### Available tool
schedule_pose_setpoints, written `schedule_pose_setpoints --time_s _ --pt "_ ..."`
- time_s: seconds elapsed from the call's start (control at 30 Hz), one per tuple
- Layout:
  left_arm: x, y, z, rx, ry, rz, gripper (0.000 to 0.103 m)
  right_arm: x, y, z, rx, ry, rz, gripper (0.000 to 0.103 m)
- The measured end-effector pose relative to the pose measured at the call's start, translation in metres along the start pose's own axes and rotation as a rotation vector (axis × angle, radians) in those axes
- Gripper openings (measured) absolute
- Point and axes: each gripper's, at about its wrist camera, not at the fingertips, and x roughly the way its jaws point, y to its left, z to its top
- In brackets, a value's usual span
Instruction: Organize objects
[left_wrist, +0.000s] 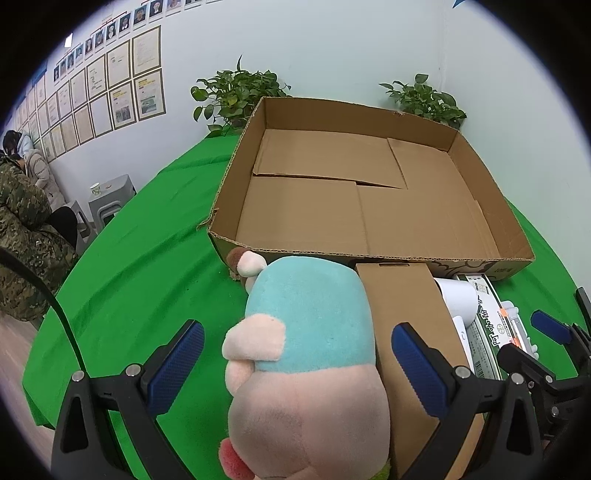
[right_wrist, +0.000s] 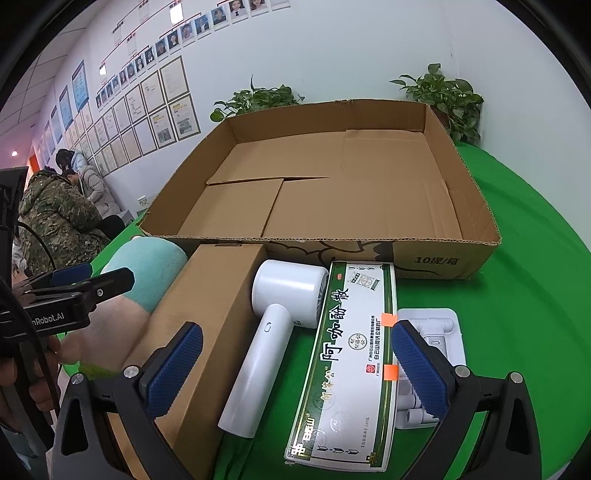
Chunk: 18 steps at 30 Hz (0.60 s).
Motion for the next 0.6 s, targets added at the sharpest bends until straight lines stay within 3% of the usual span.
schedule_pose_setpoints --time_s 0.13,0.6 --pt "0.0015 0.0003 -0.0006 -0.002 0.007 -0.006 0.101 0.0038 0.0003 -0.0029 -0.007 0.035 -0.016 0.103" --pt "0.0010 -0.0003 -0.0017 -0.005 0.010 -0.018 0.101 0.0035 0.0030 -0.0024 -0.044 -0.006 -0.033 0.103"
